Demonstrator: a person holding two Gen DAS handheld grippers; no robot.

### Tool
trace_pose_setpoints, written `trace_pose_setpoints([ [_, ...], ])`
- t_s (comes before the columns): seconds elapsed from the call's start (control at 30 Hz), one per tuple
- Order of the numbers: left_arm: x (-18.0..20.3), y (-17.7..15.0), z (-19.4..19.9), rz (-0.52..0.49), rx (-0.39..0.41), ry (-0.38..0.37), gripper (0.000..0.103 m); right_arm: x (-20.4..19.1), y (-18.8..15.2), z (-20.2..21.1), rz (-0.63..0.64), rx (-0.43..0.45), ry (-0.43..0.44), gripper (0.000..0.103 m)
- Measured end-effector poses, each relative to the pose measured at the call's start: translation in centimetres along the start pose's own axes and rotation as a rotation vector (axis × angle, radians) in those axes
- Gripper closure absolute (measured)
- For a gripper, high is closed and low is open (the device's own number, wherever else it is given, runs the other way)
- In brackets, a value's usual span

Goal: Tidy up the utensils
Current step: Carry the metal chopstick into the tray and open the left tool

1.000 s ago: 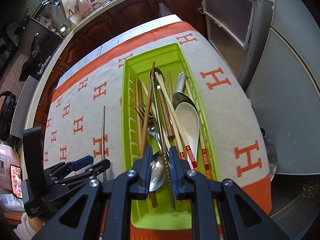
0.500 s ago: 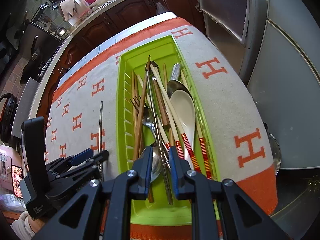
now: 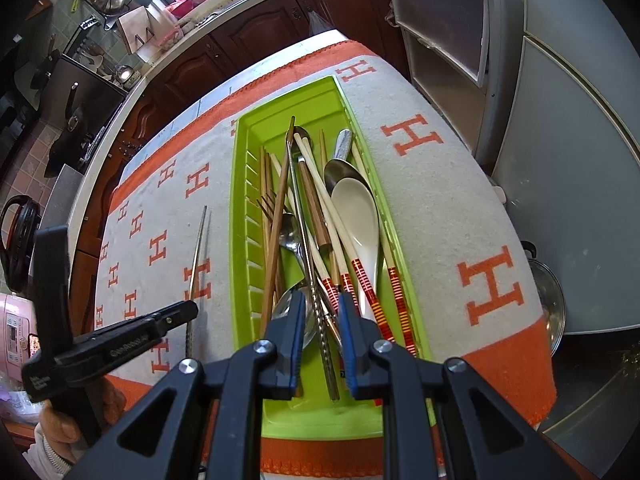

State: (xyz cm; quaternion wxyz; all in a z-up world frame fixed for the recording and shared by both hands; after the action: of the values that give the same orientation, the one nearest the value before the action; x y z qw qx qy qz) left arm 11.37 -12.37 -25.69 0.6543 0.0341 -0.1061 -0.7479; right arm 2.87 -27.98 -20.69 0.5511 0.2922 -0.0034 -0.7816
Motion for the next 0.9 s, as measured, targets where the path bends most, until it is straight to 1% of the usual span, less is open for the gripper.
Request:
trace_pose_setpoints([
  [0.1,-0.2,0.2,1.5,0.022,0.002,-0.056,0.100,0.0,-0.1,0.1,0.000,0.001,0.004,0.087],
  [0.23,0.5,0.9,4.6,0.027,0.036,-0.122,0.100,-0.3,0.0,0.4,0.003,0.010,0.009,0.087],
  [0.37,2.5,1.7,7.1,0.004,0.048,-0.190,0.100,-0.7,0.4,1.1,0.009,0.030,0.012,0.087],
  [0.47,5.0,2.4,8.2,-0.023,0.047,-0.232,0.100,-0.8,0.8,1.7,0.013,0.047,0.003,0.087],
  [0.6,8.4,3.5,8.8,-0.055,0.049,-0.253,0.100,-0.6,1.2,2.5,0.014,0.066,-0.017,0.086],
  [0.77,11.5,4.1,8.1,-0.089,0.037,-0.256,0.099,-0.1,1.2,3.7,0.012,0.101,-0.046,0.086],
  [0.9,12.7,3.5,7.1,-0.130,0.015,-0.226,0.098,0.2,0.8,3.9,0.010,0.099,-0.054,0.086],
])
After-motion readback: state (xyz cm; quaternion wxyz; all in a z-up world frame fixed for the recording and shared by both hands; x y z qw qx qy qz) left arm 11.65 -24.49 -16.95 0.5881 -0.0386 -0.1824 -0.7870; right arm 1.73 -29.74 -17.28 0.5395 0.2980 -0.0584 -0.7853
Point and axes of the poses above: each gripper's, at about its wrist camera, not at the fingertips, and z roughly against the way its jaws point, x to its right, y to its top, the point moved 8 cm from there along -z, roughly the way its jaws point, and after that the axes turned 7 degrees about y, right-handed, at the moved point
